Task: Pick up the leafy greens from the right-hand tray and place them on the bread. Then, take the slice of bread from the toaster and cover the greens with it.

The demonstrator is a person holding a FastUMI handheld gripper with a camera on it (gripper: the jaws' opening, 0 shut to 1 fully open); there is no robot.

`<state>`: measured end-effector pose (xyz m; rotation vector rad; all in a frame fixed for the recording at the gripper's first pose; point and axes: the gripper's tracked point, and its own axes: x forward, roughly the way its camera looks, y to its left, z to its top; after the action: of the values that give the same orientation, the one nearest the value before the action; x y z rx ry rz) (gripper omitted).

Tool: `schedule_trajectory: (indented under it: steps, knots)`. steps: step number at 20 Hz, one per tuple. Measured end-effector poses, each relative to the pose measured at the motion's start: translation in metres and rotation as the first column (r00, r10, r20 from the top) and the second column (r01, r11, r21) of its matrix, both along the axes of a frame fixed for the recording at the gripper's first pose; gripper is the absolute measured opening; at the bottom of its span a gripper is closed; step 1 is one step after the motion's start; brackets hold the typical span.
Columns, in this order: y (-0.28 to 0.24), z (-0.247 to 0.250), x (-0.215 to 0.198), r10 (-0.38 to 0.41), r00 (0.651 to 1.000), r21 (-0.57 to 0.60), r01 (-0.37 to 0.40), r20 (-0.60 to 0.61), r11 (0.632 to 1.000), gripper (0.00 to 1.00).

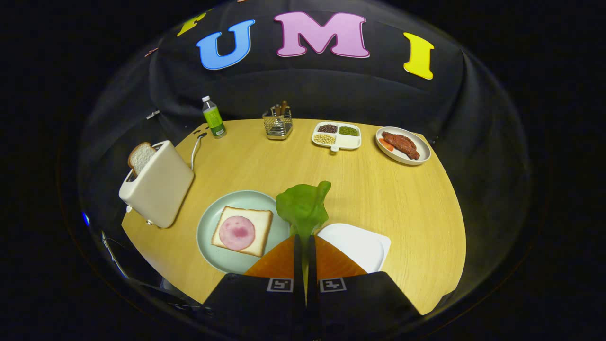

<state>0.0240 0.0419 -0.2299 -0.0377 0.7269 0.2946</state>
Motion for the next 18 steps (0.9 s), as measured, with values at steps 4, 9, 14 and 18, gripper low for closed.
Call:
schedule_trajectory:
  steps: [4, 9, 14, 18]
  knots:
    - [0.043, 0.006, 0.001, 0.051, 0.999, 0.019, -0.051, 0.014, 0.999, 0.05]
    - [0.076, -0.004, 0.001, 0.086, 0.996, 0.005, -0.086, -0.001, 0.996, 0.05]
    - [0.087, -0.015, 0.006, 0.079, 0.997, -0.011, -0.079, -0.021, 0.997, 0.08]
    - [0.093, -0.021, 0.009, 0.074, 0.997, -0.011, -0.075, -0.031, 0.997, 0.12]
